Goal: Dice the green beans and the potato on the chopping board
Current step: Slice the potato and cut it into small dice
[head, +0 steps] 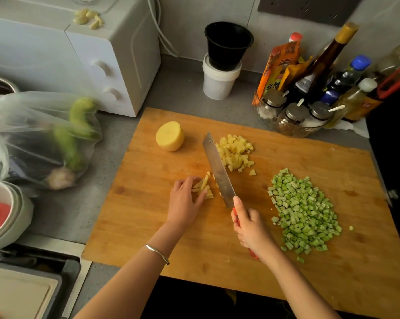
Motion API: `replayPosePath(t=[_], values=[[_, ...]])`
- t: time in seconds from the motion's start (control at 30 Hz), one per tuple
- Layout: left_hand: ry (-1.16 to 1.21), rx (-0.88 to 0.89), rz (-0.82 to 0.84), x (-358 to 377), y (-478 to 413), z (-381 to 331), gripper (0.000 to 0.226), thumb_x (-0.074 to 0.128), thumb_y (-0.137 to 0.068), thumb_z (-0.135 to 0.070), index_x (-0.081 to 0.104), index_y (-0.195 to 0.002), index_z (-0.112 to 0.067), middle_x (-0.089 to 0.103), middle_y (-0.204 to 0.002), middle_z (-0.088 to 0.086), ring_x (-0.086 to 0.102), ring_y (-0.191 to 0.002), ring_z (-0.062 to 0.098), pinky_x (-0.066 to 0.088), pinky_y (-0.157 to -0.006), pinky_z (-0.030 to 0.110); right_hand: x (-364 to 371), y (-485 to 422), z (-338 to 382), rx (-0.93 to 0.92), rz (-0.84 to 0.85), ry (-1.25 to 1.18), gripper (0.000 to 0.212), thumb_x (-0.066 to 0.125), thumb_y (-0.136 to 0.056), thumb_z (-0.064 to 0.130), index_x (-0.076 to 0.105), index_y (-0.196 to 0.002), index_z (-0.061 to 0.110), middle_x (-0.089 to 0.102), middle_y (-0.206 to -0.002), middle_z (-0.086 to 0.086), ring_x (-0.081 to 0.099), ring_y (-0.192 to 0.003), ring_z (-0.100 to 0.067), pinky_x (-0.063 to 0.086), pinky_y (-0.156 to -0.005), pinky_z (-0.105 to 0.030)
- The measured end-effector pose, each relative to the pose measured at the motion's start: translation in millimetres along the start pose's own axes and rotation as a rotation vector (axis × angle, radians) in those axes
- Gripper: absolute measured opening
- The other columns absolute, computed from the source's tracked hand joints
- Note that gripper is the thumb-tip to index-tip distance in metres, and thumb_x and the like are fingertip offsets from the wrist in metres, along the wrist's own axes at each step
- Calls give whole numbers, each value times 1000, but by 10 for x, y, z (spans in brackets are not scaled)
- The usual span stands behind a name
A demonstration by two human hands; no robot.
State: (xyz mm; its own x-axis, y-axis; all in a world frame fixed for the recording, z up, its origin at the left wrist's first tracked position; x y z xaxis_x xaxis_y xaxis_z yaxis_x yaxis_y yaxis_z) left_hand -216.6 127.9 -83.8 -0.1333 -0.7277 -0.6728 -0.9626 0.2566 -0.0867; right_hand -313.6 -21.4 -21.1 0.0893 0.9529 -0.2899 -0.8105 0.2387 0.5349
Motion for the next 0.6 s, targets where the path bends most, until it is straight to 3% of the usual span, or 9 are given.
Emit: replayPosePath(t=[0.1, 0.3, 0.43, 0.6], values=[[-41, 70, 8, 10, -57, 15, 28, 60, -91, -34, 64, -114, -19, 66, -107, -3, 50, -94, 19, 45, -82, 34, 6, 29, 21, 3, 21, -17, 52, 34, -96, 58, 40, -66, 15, 28, -49, 3, 23, -39, -11, 17, -38, -22], [-30, 92, -7, -25, -57, 80, 17, 61, -92, -24, 68, -105, -18, 66, -102, -4, 51, -92, 16, 41, -79, 24, 32, 52, 42, 6, 49, 1, 53, 35, -97, 56, 41, -67, 13, 27, -48, 4, 23, -37, -10, 19, -37, -22], [-34, 80, -40, -54, -8, 74, 18, 61, -91, -25, 68, -106, -16, 66, -100, -3, 53, -92, 17, 46, -79, 29, 79, 64, 41, 19, 64, 23, 53, 35, -97, 55, 42, -64, 14, 30, -46, 5, 27, -37, -10, 22, -38, -21], [7, 82, -44, -59, 59, 107, 29, 69, -85, -25, 66, -111, -15, 65, -99, -3, 52, -92, 13, 43, -79, 22, 131, 27, 37, 11, 60, 84, 54, 33, -97, 57, 42, -64, 15, 32, -44, 7, 29, -36, -8, 24, -39, -19]])
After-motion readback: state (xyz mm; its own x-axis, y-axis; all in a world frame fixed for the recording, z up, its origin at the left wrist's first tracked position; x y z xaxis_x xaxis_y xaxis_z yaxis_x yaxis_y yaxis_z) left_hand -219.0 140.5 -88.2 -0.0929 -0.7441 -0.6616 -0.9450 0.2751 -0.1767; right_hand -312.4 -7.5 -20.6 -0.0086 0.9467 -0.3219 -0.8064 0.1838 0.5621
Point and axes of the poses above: each hand's wrist, its own y-axis away from the middle knuckle, its own x-axis out of the palm, z = x × y, the point moved 2 cm from there along -y, towards the middle knuckle
